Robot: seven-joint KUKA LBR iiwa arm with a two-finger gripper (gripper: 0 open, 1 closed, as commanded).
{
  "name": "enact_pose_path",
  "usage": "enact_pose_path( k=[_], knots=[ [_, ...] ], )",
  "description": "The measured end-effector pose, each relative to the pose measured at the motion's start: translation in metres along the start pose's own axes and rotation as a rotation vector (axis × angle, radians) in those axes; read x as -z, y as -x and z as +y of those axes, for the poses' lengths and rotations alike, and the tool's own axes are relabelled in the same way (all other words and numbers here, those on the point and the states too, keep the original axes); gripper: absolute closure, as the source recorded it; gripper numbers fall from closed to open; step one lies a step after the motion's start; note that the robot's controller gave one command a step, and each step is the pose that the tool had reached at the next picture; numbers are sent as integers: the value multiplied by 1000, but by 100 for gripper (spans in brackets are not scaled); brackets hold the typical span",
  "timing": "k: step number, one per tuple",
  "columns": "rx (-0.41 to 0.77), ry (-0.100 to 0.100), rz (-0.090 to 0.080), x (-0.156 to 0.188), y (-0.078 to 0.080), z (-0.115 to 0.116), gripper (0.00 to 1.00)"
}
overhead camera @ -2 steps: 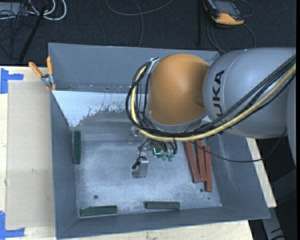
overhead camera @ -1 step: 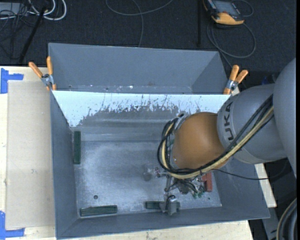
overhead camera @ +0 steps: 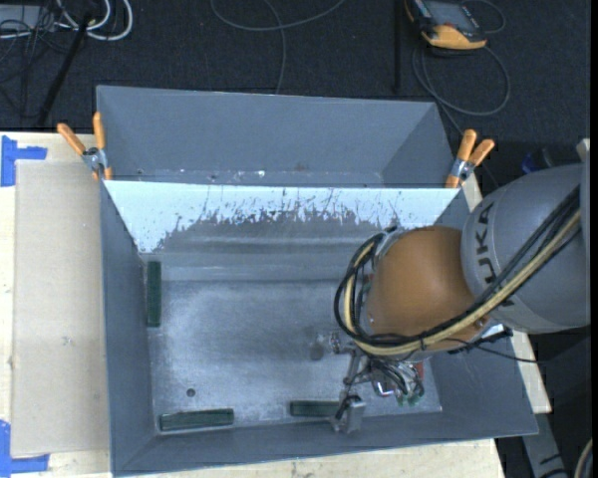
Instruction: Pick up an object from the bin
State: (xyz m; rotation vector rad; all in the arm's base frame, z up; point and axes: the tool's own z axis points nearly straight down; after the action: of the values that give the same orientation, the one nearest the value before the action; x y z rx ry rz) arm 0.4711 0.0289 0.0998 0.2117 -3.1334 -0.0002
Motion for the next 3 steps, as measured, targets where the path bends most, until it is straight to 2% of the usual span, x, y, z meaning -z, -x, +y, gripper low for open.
enact_pose_path(
  k=[1, 2, 3],
  knots=[
    [154, -3, -1, 0, -3, -121, 0],
    [486, 3, -5, -30, 56, -179, 0],
    [786, 0, -3, -30, 51, -156, 0]
  ],
)
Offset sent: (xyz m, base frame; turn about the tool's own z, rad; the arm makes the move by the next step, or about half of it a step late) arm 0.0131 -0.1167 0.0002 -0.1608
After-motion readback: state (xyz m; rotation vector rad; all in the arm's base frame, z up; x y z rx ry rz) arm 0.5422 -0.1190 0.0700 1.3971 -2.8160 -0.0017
